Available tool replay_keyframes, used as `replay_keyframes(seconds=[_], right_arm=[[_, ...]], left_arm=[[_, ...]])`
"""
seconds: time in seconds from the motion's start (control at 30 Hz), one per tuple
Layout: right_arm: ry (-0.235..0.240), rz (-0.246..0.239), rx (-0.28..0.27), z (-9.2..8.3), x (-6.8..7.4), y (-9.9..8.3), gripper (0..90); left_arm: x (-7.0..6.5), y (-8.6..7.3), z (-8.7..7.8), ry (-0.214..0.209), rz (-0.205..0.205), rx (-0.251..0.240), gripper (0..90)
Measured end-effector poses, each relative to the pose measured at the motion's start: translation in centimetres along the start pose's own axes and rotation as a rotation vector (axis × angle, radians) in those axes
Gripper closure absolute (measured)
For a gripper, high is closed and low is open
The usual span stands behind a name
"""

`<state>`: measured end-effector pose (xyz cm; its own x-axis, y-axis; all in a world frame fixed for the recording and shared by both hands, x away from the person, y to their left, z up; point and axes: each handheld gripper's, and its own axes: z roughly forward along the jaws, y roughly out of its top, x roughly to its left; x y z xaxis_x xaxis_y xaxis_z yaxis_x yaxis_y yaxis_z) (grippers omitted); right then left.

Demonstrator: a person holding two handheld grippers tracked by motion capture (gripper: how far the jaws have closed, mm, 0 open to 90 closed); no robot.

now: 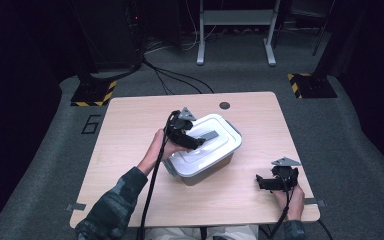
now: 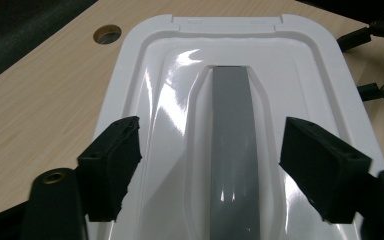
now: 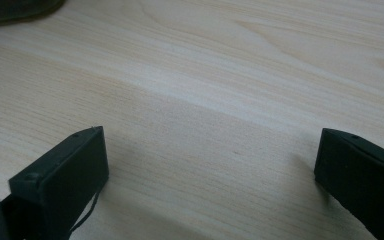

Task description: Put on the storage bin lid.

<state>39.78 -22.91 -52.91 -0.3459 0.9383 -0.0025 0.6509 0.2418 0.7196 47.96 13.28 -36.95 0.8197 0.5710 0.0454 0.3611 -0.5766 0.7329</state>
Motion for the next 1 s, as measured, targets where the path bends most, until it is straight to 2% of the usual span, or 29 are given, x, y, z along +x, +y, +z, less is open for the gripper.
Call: replay_keyframes(seconds=[0.17,0.2,0.3,0.47,0.8,1.0], right_arm=[[0.000,0.001,0.000,0.0,0.0,0.0,0.0],[0.000,0.001,0.000,0.0,0.0,0.0,0.0],[-0.001,0.001,0.000,0.0,0.0,0.0,0.0],[-0.001,0.001,0.000,0.0,0.0,0.0,0.0],[-0.002,0.002,0.000,0.0,0.0,0.0,0.0],[-0.002,0.002,0.000,0.0,0.0,0.0,0.1]], left_arm=[[1.0,-0.8,-1.6,0.029,-0.020,-0.011,15.1],[1.1,-1.0,-1.9,0.038,-0.038,-0.021,14.3],[1.8,-1.8,-2.9,0.059,-0.061,-0.027,11.6],[2.9,-3.5,-4.6,0.097,-0.081,-0.033,10.6],[5.4,-7.8,-7.3,0.171,-0.130,-0.020,10.1],[6.4,-10.9,-8.0,0.204,-0.189,-0.020,9.9]])
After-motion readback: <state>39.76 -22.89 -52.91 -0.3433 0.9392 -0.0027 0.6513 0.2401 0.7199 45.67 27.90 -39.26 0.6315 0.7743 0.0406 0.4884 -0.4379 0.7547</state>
